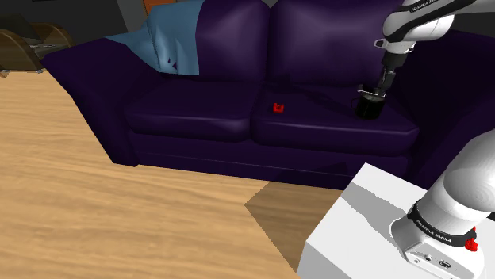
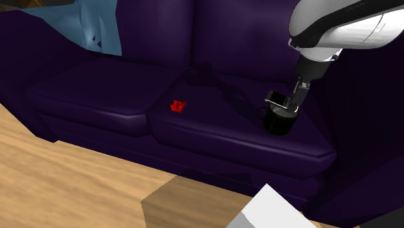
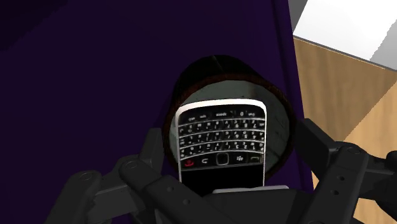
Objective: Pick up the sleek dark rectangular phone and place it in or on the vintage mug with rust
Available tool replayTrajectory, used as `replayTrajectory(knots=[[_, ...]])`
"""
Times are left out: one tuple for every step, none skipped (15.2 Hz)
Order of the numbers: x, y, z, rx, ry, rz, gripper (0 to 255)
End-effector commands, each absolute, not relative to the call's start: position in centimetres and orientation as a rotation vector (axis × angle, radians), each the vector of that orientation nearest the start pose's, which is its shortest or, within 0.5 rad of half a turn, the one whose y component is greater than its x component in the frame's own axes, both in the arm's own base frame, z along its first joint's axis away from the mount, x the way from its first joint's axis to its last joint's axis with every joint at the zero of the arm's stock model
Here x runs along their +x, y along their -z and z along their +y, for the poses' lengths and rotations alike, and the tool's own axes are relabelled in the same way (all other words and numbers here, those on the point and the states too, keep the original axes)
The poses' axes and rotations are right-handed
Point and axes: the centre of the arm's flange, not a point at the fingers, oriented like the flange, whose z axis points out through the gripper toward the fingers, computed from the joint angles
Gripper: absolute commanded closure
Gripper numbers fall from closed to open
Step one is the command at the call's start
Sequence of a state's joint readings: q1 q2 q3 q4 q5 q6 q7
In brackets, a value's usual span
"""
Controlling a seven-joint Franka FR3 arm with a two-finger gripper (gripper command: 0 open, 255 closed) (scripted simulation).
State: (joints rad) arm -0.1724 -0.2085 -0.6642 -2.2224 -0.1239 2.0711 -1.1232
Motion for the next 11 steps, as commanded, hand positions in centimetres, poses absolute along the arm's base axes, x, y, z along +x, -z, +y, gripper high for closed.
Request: replayTrajectory(knots=[[32.2, -46.3, -38.1, -3.095, 0.039, -0.555, 0], [32.1, -47.7, -38.1, -3.095, 0.039, -0.555, 0], [32.1, -48.7, -38.1, -3.095, 0.039, -0.555, 0], [32.1, -48.7, -38.1, -3.095, 0.039, -0.555, 0], [32.1, -48.7, -38.1, -3.095, 0.039, -0.555, 0], [32.1, -48.7, -38.1, -3.095, 0.039, -0.555, 0], [32.1, -48.7, -38.1, -3.095, 0.039, -0.555, 0], [32.1, -48.7, -38.1, -3.095, 0.039, -0.555, 0], [32.1, -48.7, -38.1, -3.095, 0.039, -0.555, 0], [32.1, -48.7, -38.1, -3.095, 0.039, -0.555, 0], [32.1, -48.7, -38.1, -3.095, 0.039, -0.555, 0]])
